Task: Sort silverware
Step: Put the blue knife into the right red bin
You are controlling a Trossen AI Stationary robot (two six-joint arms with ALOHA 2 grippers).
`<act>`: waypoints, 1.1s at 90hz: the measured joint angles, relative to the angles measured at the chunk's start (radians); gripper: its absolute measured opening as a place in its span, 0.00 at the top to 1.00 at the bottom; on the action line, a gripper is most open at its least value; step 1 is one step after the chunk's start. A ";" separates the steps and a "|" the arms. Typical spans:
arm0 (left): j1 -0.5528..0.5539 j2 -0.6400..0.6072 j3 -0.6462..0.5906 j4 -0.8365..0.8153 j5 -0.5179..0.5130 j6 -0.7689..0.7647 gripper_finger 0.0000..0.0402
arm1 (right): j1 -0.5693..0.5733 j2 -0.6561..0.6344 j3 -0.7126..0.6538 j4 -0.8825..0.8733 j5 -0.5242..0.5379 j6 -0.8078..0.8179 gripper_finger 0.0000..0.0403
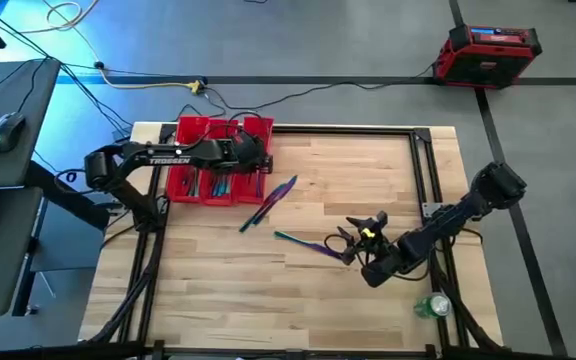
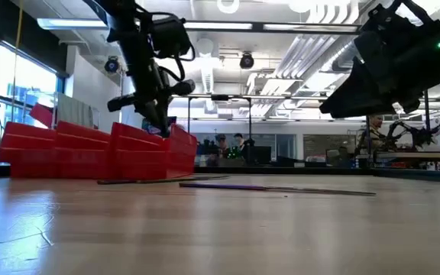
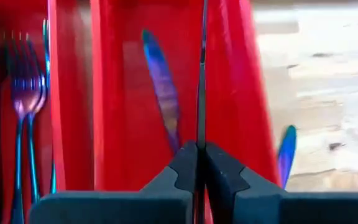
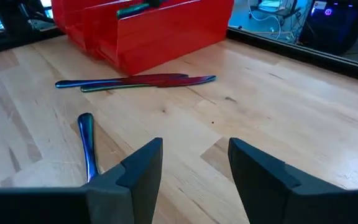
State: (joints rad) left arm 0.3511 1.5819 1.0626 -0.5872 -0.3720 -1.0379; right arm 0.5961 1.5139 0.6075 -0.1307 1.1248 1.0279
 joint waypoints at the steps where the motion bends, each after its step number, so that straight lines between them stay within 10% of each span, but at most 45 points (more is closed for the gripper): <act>1: 0.000 0.002 0.000 0.001 0.005 -0.004 1.00 | 0.000 0.000 0.000 0.000 0.000 0.000 0.57; 50: 0.028 0.154 0.002 0.001 0.071 -0.043 0.99 | 0.000 0.000 0.001 0.000 -0.038 -0.042 0.57; 99: 0.015 0.051 0.079 -0.059 0.101 0.128 0.75 | 0.000 -0.001 0.001 -0.002 -0.060 -0.046 0.57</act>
State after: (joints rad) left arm 0.3662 1.6324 1.1413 -0.6464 -0.2712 -0.9097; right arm 0.5962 1.5131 0.6083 -0.1323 1.0649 0.9821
